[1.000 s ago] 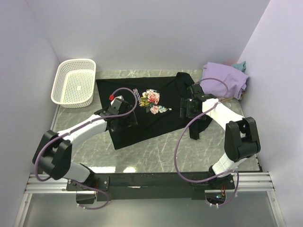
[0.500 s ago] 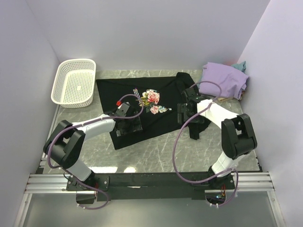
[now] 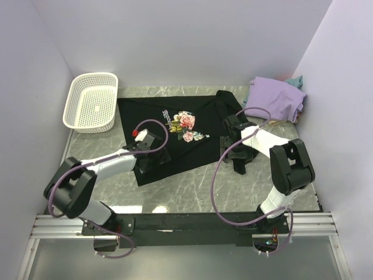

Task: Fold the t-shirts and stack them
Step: Flatten the tshirt out

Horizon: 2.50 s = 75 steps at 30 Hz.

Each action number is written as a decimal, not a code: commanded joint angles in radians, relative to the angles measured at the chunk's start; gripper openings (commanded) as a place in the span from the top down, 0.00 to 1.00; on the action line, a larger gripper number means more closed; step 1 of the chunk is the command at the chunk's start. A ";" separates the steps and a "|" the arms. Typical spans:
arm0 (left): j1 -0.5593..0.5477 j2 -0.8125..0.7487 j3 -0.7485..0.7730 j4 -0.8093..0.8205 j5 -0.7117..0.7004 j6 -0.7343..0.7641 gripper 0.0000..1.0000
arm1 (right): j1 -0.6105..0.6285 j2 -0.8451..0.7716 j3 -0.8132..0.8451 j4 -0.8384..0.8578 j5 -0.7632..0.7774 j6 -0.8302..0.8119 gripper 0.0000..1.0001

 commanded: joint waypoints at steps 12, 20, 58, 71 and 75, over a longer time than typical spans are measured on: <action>0.008 -0.311 -0.059 -0.538 -0.210 -0.202 0.01 | 0.025 -0.104 -0.047 -0.073 0.002 0.006 0.05; 0.090 -0.405 -0.061 -0.531 -0.191 -0.146 0.01 | 0.076 -0.204 -0.116 -0.026 0.018 0.100 0.02; 0.136 -0.231 -0.178 -0.351 -0.033 -0.066 0.01 | -0.248 -0.380 -0.182 0.172 -0.025 0.167 0.00; 0.195 -0.425 -0.187 -0.394 0.011 -0.098 0.01 | -0.329 -0.293 -0.272 0.264 -0.169 0.161 0.00; 0.204 -0.384 -0.167 -0.385 0.016 -0.070 0.01 | -0.340 -0.267 -0.286 0.285 -0.169 0.166 0.00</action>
